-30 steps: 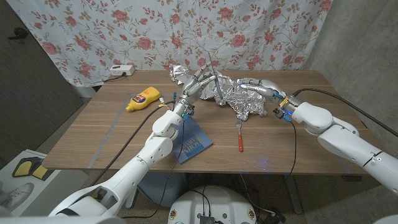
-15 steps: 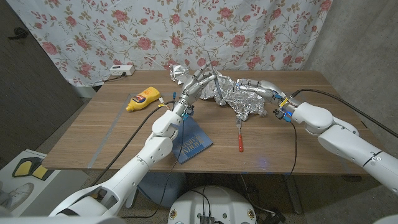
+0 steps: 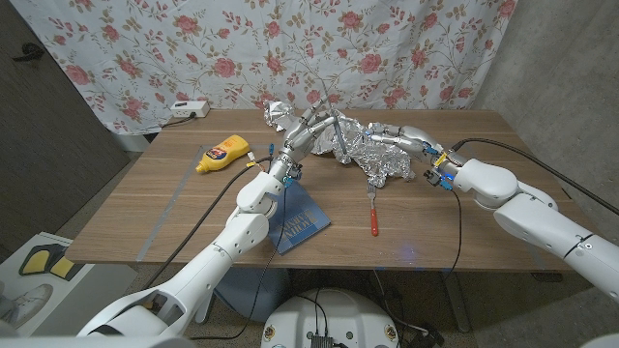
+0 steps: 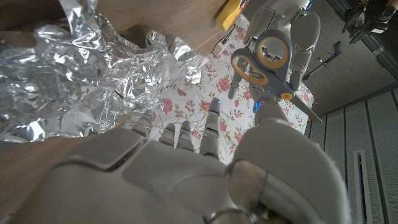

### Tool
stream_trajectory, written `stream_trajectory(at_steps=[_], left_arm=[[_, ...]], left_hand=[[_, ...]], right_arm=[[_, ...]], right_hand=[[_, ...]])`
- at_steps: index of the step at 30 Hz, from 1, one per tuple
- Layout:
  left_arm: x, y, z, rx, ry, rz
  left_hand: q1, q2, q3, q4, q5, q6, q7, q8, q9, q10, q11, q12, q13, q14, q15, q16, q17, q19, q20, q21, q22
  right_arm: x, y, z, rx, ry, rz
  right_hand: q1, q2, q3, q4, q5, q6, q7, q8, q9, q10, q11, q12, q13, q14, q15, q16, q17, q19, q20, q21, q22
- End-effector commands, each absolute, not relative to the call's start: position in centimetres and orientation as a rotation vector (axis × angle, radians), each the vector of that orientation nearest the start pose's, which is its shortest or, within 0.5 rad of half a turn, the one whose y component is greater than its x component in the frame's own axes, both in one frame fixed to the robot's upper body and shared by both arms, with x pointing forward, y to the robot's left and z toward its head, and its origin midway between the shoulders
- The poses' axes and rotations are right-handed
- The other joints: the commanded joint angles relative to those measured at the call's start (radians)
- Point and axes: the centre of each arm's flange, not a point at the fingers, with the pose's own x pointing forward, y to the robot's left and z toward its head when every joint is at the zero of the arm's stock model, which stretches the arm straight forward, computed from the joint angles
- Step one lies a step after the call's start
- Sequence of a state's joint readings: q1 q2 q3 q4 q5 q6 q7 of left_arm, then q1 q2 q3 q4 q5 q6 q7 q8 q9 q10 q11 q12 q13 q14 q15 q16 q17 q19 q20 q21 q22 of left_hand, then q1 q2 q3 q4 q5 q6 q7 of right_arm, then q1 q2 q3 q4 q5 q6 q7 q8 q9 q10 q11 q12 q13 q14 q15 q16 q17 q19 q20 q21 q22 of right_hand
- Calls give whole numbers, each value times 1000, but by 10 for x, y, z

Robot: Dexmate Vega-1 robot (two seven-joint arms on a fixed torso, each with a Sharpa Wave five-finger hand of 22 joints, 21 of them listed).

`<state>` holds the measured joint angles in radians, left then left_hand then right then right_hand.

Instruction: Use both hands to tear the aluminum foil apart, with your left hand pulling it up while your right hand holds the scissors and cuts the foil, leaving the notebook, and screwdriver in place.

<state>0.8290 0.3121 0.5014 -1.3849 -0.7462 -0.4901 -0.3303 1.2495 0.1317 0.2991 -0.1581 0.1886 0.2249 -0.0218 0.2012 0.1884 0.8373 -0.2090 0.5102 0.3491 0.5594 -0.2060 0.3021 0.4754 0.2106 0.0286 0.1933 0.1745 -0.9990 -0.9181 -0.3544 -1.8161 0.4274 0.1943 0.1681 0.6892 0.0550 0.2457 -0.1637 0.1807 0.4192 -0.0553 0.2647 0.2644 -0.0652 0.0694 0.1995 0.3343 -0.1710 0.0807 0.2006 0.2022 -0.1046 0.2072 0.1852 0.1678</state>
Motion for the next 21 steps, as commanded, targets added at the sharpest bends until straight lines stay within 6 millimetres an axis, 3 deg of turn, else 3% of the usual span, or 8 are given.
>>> stream_trajectory(at_steps=[1,4,21], left_arm=[[594,126,2,-214,-849,-714],[594,126,3,-212,-848,-718],[595,121,4,-223,-845,-739]], left_hand=[[4,18,8,4,7,0,4,2,2,0,-2,117,225,4,-19,-7,4,-4,4,3,2],[5,19,9,3,7,-2,4,2,2,-2,-2,117,226,4,-20,-8,4,-5,5,3,2],[8,23,12,3,6,0,5,2,2,-8,-1,119,232,1,-20,-12,7,-7,7,3,2]], right_arm=[[542,-255,14,-579,-673,526],[542,-254,14,-575,-674,526],[539,-248,15,-596,-671,540]], right_hand=[[22,4,15,0,-1,31,-13,16,8,2,-7,5,-3,-102,-3,5,1,7,1,2,2],[27,9,18,1,0,35,-24,18,11,5,-11,6,-5,-99,-10,7,1,10,1,3,2],[43,14,25,1,0,12,-21,11,19,-4,-14,4,-15,-99,-12,7,0,15,1,3,1]])
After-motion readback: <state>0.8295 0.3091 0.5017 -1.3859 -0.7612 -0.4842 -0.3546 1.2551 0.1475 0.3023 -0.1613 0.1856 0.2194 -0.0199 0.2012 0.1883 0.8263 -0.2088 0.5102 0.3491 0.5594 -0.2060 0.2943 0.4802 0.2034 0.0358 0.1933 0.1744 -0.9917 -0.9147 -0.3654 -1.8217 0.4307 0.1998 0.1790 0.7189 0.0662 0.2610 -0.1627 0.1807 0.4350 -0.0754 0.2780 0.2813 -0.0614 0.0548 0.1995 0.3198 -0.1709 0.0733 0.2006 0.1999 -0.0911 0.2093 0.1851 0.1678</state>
